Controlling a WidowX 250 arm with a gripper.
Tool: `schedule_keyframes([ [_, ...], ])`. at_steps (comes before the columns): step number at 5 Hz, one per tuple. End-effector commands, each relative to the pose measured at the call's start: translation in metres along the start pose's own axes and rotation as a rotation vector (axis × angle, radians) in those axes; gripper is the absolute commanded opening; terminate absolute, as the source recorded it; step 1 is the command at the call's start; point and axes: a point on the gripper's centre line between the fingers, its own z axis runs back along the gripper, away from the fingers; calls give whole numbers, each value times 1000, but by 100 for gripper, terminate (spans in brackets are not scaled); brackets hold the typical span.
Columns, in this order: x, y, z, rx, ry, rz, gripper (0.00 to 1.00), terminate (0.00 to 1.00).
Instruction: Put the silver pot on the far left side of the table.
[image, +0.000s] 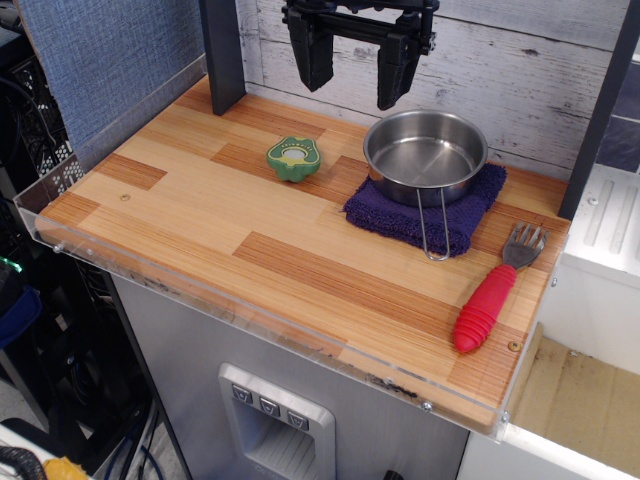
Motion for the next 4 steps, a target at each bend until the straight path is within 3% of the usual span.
schedule_keyframes([
  [1, 0, 0, 0, 0, 0, 0, 100, 0],
  [4, 30, -52, -32, 25, 35, -139, 100, 0],
])
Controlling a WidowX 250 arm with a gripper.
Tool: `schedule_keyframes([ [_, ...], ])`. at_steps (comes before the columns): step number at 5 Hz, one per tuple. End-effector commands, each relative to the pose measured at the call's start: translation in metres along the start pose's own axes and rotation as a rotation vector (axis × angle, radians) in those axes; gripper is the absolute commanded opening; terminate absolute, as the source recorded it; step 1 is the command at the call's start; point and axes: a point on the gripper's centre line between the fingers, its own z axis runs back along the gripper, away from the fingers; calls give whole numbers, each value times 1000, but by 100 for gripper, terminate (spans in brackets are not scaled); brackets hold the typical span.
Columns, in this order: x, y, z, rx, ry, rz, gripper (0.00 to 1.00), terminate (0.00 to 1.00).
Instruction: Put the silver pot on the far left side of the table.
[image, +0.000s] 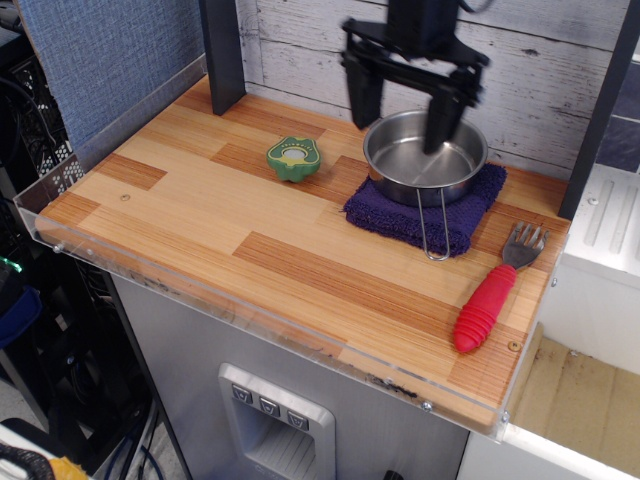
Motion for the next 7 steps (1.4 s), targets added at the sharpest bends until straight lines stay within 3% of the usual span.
schedule_keyframes([
  [1, 23, -25, -6, 26, -32, -48, 100, 0],
  [2, 35, -31, -20, 40, -50, -71, 100, 0],
  [5, 65, -35, -47, 78, -31, -69, 100, 0],
  [6, 66, -36, -49, 84, -22, -77, 0, 0],
  [7, 66, -37, -49, 84, -17, -83, 0, 0],
])
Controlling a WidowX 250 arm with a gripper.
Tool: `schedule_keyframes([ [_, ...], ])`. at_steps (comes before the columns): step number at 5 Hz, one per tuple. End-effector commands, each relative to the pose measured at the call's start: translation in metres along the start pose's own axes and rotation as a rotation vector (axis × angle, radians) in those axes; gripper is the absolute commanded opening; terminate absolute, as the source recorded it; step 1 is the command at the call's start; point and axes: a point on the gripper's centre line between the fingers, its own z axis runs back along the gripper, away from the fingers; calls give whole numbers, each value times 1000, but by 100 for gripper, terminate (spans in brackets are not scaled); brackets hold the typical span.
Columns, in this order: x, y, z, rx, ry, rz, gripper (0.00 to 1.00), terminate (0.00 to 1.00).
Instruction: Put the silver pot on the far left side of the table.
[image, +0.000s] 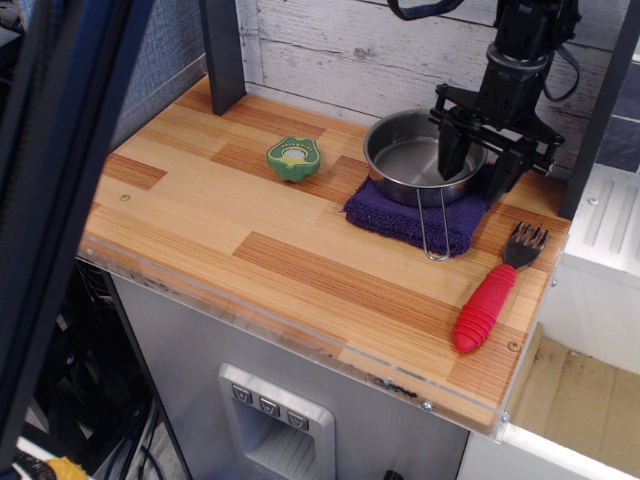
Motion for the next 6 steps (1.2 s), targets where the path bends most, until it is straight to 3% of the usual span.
schedule_keyframes([
  [1, 4, -2, 23, 0, -52, -13, 0, 0],
  [3, 0, 3, 34, -16, -63, -14, 0, 0],
  [4, -6, 8, 47, -46, -100, -19, 0, 0],
  [6, -66, 60, 87, -84, -200, 66, 0, 0],
])
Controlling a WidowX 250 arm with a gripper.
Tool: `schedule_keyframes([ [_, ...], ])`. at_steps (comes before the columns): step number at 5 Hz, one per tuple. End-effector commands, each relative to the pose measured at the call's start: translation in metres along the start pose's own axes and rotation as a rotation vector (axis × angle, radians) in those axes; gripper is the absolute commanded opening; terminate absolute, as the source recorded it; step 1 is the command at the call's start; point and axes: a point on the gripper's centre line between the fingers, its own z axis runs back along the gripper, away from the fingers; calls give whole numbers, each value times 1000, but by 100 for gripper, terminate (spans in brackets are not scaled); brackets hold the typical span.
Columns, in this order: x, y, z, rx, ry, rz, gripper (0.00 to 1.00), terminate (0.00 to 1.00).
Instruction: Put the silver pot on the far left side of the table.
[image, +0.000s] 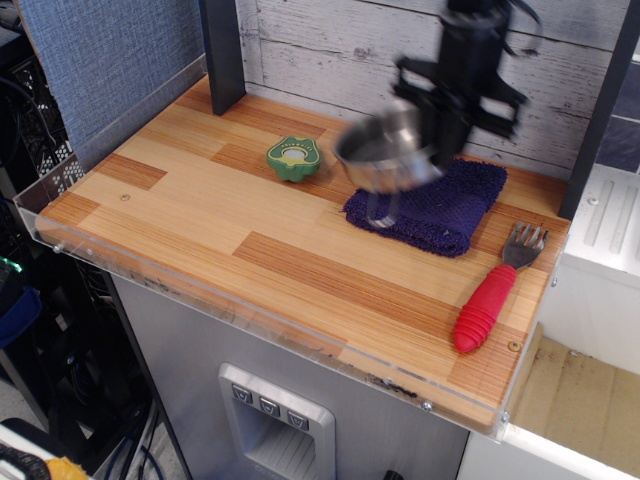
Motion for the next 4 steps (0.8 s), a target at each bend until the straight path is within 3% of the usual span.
schedule_keyframes([
  [1, -56, 46, 54, 6, -128, 117, 0, 0],
  [2, -95, 70, 46, 10, -94, 177, 0, 0],
  [3, -118, 97, 32, 48, -91, 216, 0, 0],
  [4, -111, 124, 24, 102, -92, 199, 0, 0],
])
